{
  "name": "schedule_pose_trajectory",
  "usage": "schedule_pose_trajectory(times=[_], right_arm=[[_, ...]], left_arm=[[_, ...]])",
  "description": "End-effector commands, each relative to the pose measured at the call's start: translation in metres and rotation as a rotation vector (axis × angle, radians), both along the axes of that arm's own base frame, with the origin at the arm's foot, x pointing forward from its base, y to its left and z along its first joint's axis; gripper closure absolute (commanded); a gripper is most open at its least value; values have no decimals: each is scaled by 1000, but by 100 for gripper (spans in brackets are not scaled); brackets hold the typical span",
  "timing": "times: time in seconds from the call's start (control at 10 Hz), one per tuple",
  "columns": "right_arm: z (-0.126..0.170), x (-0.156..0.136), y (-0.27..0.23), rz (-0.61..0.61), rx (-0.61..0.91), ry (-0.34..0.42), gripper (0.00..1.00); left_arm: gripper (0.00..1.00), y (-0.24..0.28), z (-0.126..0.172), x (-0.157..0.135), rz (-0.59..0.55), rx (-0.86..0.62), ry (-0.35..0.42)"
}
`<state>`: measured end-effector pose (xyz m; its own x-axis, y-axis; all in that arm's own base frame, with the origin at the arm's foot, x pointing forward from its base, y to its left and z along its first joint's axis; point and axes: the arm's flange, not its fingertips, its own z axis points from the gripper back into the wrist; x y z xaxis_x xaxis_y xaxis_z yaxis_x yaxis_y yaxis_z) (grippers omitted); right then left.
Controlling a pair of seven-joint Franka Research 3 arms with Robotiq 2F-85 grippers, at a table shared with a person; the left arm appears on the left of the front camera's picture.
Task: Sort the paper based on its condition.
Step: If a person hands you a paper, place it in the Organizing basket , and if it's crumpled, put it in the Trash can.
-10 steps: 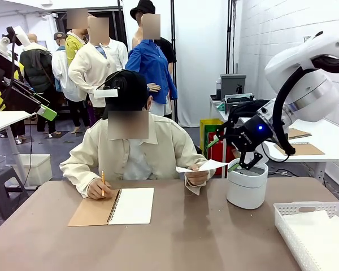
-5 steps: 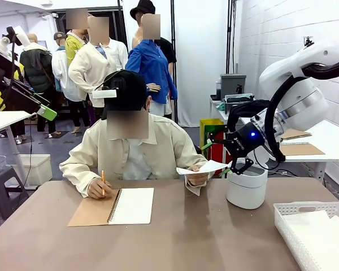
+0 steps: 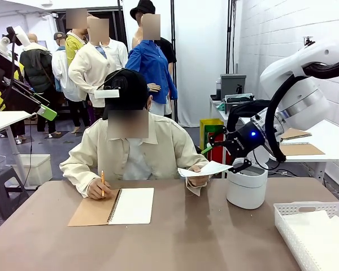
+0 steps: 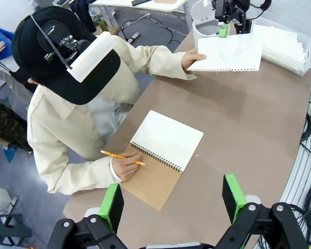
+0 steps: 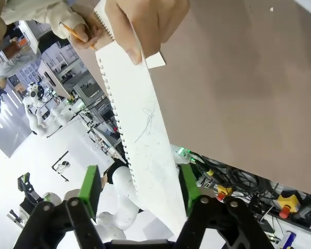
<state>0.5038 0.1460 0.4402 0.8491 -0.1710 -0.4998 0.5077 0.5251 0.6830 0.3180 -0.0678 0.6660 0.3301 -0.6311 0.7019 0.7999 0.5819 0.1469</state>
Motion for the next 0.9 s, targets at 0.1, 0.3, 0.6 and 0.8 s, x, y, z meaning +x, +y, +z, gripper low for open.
schedule_pose_trajectory(times=[0.1,0.3,0.6,0.8], right_arm=[[1,0,-2,27,19,18,100],[2,-1,-2,33,12,18,100],[3,-7,-2,60,-12,17,100],[8,-11,-2,80,-19,-1,100]], left_arm=[[0,1,0,0,-2,-3,0],[0,1,0,0,-2,-3,0],[0,1,0,0,-2,-3,0],[0,1,0,0,-2,-3,0]])
